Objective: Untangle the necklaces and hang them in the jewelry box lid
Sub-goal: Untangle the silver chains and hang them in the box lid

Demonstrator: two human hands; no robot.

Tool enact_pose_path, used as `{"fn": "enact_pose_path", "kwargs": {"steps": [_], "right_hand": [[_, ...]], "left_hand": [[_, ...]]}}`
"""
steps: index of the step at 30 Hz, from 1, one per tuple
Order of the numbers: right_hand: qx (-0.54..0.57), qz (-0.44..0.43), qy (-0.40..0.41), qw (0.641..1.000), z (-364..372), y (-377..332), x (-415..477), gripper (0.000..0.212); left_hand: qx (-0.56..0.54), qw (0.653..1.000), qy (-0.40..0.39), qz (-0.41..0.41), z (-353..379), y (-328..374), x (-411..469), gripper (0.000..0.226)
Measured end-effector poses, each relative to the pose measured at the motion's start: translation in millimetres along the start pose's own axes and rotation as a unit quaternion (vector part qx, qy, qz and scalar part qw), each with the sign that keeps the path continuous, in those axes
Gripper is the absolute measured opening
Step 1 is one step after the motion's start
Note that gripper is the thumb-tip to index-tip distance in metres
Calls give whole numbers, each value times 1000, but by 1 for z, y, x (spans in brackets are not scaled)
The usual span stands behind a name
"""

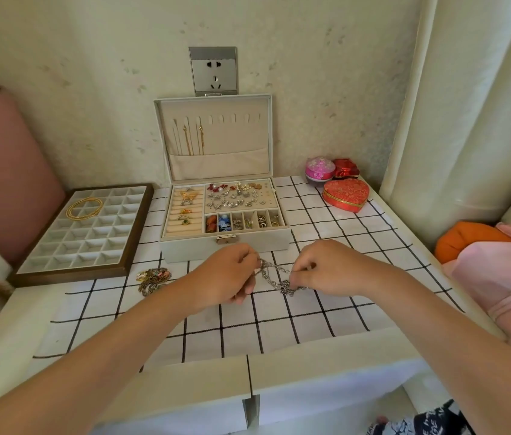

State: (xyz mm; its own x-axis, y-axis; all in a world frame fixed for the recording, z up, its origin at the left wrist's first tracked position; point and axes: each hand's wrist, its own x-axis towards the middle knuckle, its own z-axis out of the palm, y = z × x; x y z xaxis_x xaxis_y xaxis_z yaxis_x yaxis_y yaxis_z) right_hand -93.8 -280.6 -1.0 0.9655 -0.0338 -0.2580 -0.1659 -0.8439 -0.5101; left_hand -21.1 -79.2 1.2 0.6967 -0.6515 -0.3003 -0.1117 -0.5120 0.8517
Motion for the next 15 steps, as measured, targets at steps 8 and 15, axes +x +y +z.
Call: {"fn": "enact_pose_path", "kwargs": {"steps": [8,15], "right_hand": [[153,-89,45,983,11,-15,2,22],[125,-62,118,983,9,-17,3,7]], "left_hand": [[-74,995,-60,8,5,2,2,24],[-22,999,9,37,1,0,1,4]]}}
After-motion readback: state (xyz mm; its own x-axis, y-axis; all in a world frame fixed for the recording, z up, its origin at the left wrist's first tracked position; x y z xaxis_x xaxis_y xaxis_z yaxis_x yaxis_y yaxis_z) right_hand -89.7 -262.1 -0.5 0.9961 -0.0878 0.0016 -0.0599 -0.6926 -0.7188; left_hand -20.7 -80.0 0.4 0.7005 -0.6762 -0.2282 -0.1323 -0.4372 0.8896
